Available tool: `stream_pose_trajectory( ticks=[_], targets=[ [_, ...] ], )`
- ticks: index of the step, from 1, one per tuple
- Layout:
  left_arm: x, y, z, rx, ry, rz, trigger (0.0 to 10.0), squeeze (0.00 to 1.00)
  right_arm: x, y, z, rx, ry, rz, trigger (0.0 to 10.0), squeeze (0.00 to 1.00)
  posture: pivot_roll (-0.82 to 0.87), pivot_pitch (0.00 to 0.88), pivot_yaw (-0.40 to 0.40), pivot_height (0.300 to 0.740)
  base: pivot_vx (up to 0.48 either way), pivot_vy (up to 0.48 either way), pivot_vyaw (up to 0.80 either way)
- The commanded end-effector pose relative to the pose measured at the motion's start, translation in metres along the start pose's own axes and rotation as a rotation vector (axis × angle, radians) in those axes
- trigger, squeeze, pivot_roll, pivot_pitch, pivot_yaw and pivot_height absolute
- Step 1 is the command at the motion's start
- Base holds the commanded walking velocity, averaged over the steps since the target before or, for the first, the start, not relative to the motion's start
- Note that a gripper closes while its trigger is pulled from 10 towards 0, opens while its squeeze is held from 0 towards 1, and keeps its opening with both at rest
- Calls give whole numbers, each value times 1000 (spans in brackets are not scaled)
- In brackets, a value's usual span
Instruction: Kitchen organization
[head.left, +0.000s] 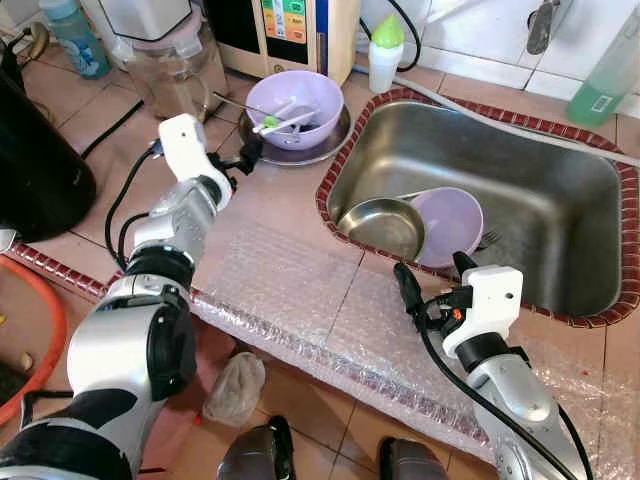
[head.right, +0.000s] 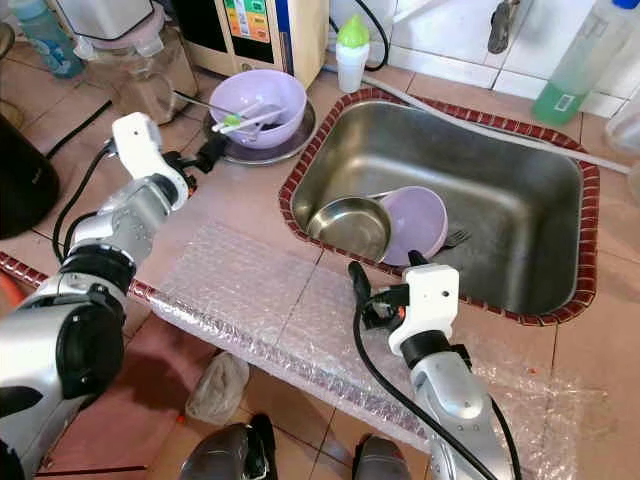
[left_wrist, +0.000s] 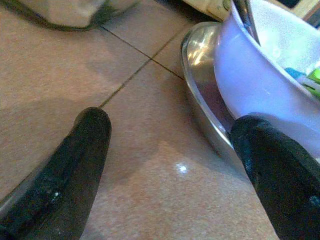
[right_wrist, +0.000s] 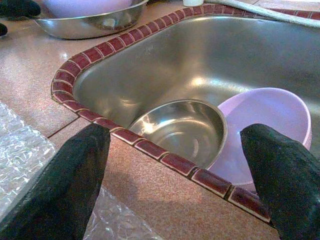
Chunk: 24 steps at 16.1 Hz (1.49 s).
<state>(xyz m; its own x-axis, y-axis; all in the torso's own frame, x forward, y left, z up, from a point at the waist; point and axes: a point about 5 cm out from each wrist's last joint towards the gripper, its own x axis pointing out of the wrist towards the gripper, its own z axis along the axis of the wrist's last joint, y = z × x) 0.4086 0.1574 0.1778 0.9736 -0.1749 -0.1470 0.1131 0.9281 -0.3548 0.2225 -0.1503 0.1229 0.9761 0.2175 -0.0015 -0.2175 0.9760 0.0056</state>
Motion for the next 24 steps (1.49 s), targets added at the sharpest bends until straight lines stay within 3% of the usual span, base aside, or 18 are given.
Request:
stream_pose_trajectory(
  ticks=[1,6,9,15,19,24],
  targets=[
    [1,-1,-13,49,91,14,10000,0,-4,2,-15,16,80,-7,10000,0,-183,207,103,740,0,0,0],
    [-2,7,-9,82,113,19,10000,0,0,1,-16,17,78,-10,10000,0,-165,198,107,740,0,0,0],
    [-8,22,-11,105,137,42,10000,0,3,2,-17,20,73,-6,10000,0,-157,194,106,740,0,0,0],
    [-17,35,-5,136,151,45,10000,0,6,1,-17,23,65,-3,10000,0,-140,188,110,740,0,0,0],
    [-26,43,-1,160,160,47,10000,0,12,22,5,138,-12,209,10000,0,-126,183,114,740,0,0,0],
    [-39,47,-1,187,188,33,10000,0,18,34,17,171,-33,360,10000,0,-109,172,120,740,0,0,0]
  ],
)
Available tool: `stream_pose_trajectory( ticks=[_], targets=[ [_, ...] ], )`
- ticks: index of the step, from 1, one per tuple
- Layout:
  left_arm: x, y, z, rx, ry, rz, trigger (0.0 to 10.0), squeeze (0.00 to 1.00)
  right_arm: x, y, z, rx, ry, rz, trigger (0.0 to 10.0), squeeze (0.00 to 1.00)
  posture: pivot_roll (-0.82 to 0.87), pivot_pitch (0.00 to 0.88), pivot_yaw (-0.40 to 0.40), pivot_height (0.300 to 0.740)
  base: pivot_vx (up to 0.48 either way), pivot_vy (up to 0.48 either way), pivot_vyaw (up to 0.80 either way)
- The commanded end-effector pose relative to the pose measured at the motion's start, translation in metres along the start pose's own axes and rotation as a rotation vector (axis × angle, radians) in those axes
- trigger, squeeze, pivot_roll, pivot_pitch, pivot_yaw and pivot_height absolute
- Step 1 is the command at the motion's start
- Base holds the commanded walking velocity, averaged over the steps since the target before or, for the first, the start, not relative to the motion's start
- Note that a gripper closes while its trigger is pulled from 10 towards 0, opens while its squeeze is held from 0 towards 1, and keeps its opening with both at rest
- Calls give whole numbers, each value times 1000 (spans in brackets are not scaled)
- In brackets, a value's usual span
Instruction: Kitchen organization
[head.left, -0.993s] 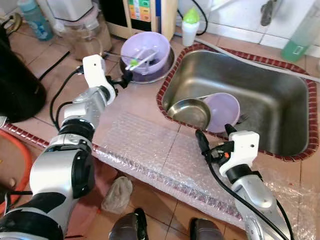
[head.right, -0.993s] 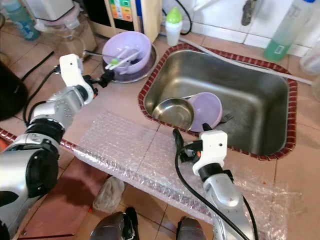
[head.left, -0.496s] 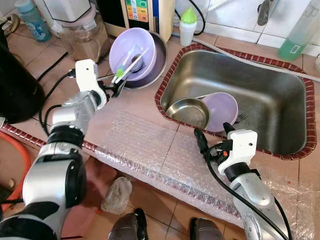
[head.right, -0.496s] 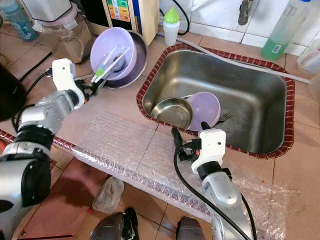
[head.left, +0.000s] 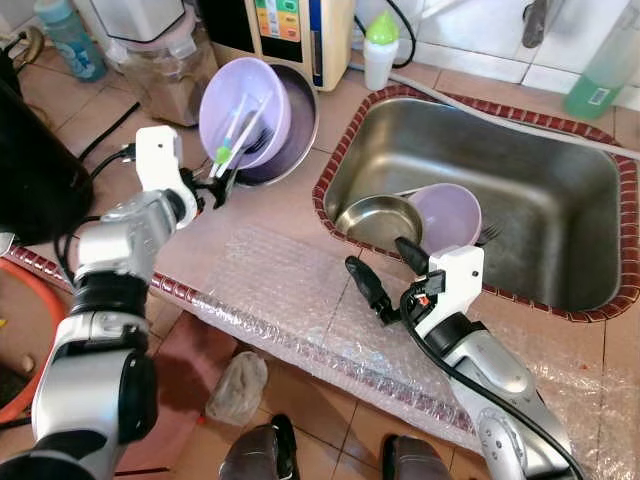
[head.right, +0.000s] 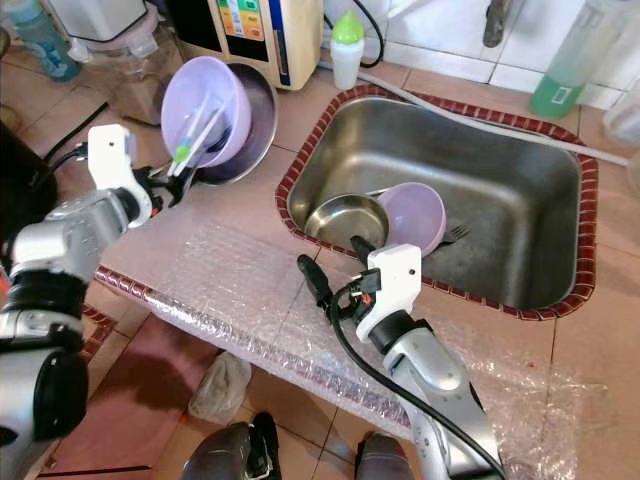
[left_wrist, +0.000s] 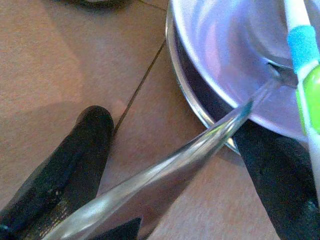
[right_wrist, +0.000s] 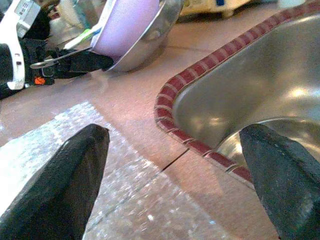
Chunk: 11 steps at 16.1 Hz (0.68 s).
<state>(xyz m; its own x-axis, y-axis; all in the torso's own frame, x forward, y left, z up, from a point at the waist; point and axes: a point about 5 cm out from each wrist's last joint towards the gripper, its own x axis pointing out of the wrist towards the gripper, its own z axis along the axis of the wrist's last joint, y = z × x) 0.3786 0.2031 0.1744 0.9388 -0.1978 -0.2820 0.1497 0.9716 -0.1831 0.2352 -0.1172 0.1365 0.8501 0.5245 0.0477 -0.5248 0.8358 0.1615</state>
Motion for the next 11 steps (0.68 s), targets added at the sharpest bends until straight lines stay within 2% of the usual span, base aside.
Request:
stream_pose_trajectory(
  ticks=[1,4,11],
  targets=[
    [-4,5,-10,8,53,18,10000,0,1,9,4,5,-6,62,10000,0,-102,169,122,740,0,0,0],
    [-11,1,-12,29,67,-6,10000,0,6,18,6,-30,24,177,10000,0,-87,161,122,740,0,0,0],
    [-29,-3,-6,139,83,-63,10000,0,14,12,2,-57,38,184,10000,0,-54,135,126,740,0,0,0]
  ],
)
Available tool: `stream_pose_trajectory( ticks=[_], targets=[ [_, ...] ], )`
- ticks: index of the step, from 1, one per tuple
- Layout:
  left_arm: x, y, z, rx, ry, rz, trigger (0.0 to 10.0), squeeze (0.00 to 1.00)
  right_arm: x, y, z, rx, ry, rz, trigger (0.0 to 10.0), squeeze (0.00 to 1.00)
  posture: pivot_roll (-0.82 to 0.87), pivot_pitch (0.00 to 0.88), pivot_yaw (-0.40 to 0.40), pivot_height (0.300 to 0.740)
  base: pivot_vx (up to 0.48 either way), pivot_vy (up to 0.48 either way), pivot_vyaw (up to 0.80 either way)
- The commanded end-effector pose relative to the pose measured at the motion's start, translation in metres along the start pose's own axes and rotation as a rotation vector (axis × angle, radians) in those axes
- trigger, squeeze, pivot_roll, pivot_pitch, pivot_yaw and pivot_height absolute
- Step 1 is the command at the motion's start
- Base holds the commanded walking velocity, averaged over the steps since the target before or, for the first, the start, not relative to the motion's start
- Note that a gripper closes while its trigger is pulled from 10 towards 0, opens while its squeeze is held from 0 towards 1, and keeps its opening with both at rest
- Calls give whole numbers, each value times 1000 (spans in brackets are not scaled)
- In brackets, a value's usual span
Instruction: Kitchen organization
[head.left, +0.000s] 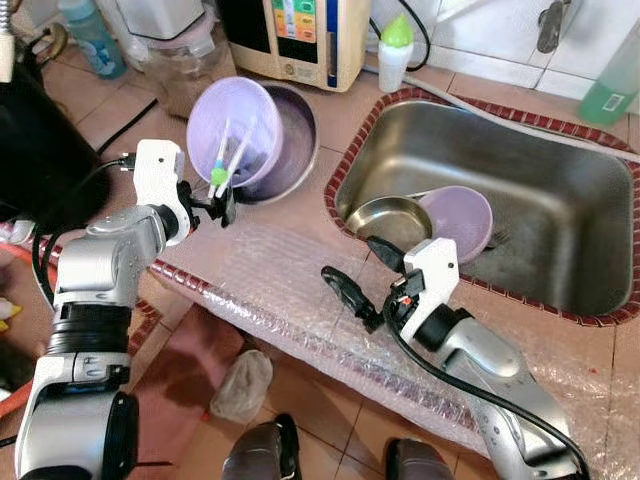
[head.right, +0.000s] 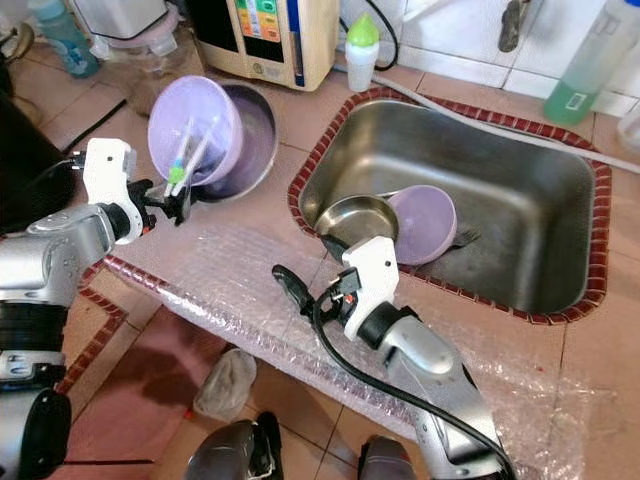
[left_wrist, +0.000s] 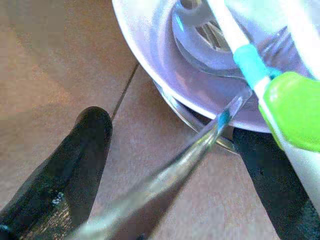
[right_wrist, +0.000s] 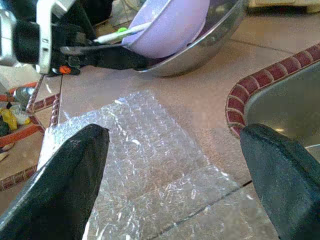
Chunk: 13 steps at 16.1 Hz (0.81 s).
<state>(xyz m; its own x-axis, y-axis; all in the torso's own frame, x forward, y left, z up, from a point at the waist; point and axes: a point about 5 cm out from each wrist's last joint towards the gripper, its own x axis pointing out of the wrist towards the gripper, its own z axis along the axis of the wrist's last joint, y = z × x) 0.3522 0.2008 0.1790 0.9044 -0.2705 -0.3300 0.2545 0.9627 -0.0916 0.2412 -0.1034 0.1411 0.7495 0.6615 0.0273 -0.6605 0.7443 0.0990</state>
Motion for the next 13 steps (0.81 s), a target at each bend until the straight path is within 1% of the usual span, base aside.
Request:
stream_pose_trajectory(
  ticks=[1,3,7,10,13],
  targets=[
    [-5,4,-2,22,24,5,10000,0,3,3,0,-2,-5,18,10000,0,-54,135,126,740,0,0,0],
    [-12,4,2,50,26,-2,10000,0,7,3,1,-12,-16,30,10000,0,-44,122,129,740,0,0,0],
    [-18,3,5,73,25,-15,10000,0,12,-1,6,-17,-45,35,10000,0,-34,105,124,740,0,0,0],
    [-20,1,5,82,26,-26,10000,0,14,-3,5,-22,-47,37,10000,0,-29,97,117,740,0,0,0],
    [-25,-6,2,95,34,-65,10000,0,17,-4,5,-31,-47,41,10000,0,-22,88,109,740,0,0,0]
  ],
)
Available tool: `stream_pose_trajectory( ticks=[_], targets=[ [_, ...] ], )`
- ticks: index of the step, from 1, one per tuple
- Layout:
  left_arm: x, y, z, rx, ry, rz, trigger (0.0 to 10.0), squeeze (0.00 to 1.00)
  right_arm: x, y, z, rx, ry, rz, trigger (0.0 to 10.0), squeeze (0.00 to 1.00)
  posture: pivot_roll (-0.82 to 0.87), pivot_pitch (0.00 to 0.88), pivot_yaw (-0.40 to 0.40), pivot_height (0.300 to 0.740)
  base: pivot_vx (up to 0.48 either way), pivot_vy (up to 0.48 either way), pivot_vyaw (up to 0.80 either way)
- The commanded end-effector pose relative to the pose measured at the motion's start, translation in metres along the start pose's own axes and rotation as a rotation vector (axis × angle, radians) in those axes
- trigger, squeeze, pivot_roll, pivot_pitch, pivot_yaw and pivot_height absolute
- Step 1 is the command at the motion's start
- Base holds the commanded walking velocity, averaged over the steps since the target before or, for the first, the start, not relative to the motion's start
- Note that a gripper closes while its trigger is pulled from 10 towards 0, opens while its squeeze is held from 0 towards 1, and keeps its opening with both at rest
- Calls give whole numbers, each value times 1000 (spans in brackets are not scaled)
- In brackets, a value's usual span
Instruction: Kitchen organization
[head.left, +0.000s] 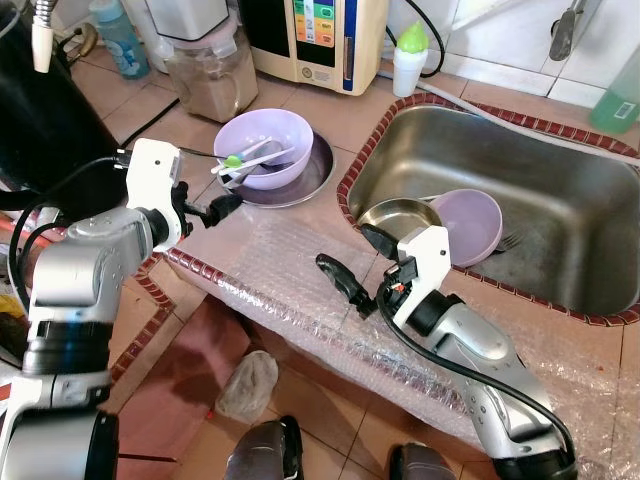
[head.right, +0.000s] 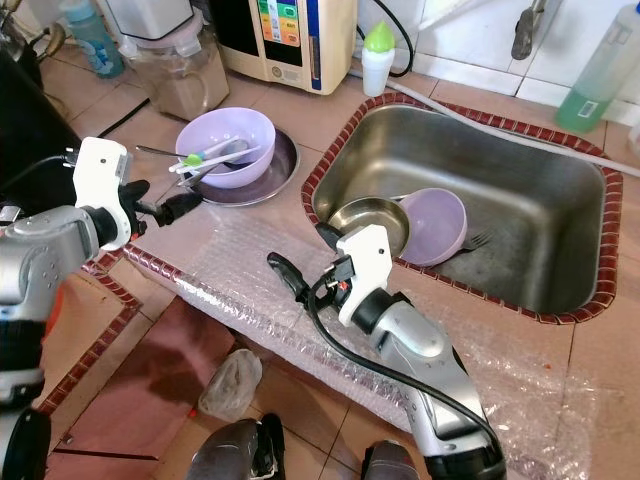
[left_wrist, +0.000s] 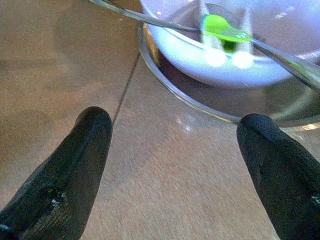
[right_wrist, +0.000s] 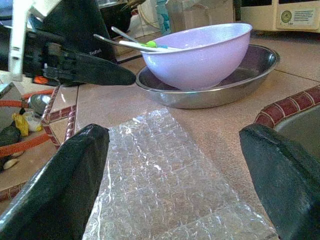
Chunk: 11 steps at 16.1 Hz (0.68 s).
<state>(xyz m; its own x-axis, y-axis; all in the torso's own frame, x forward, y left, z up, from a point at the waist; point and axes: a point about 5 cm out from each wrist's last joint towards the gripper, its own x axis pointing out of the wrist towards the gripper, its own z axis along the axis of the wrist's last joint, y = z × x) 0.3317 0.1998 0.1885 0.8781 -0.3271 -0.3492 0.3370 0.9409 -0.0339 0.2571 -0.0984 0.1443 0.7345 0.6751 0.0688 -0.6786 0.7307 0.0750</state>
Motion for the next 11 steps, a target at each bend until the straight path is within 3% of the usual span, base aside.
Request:
stream_pose_trajectory(
  ticks=[1,4,6,11],
  targets=[
    [-4,1,0,12,10,-5,10000,0,2,2,1,-8,-8,17,10000,0,-22,88,109,740,0,0,0],
    [-11,-5,-4,24,18,-44,10000,0,8,-2,2,-21,-21,11,10000,0,-10,73,99,740,0,0,0],
    [-9,-5,1,31,-30,-19,10000,0,11,-4,4,-28,-36,-3,10000,0,-7,66,93,740,0,0,0],
    [0,-8,4,-84,-100,50,10000,0,12,-7,5,-43,-45,-16,10000,0,-18,70,86,740,0,0,0]
  ],
)
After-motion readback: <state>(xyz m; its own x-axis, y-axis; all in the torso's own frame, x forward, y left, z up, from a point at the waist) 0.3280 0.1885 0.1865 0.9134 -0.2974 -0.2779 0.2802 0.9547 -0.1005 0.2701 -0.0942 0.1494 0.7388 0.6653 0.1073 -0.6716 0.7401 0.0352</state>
